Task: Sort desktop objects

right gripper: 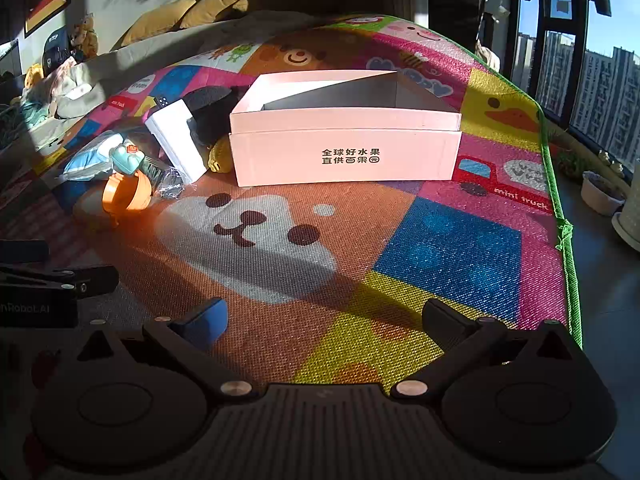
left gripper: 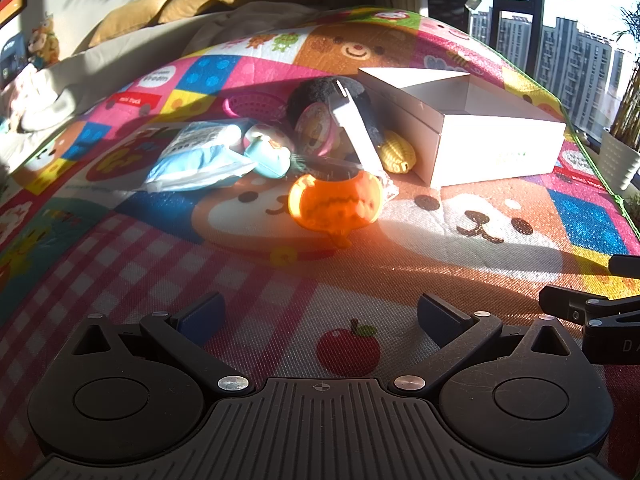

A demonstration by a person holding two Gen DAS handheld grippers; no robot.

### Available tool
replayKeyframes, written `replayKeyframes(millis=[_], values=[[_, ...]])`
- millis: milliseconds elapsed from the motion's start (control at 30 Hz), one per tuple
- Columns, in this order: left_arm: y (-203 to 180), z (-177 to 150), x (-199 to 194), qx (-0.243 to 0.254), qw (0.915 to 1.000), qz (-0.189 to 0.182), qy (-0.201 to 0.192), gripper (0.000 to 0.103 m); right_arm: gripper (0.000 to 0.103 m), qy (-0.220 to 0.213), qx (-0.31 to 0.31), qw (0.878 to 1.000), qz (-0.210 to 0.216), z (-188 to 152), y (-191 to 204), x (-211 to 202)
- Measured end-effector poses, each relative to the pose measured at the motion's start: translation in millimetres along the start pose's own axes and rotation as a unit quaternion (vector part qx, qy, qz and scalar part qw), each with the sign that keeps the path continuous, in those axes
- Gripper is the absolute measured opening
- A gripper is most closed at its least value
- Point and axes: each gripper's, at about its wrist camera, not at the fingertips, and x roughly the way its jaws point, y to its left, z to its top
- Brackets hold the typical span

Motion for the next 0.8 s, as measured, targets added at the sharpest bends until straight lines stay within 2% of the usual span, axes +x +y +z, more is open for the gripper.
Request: replayKeyframes(millis=[800], values=[[-1.1,-0.6,-2.2,0.001,1.0,0.001,0.0,0.103,0.103,0.001,0.0,1.0,-0.001,0.0,0.4,0.5]])
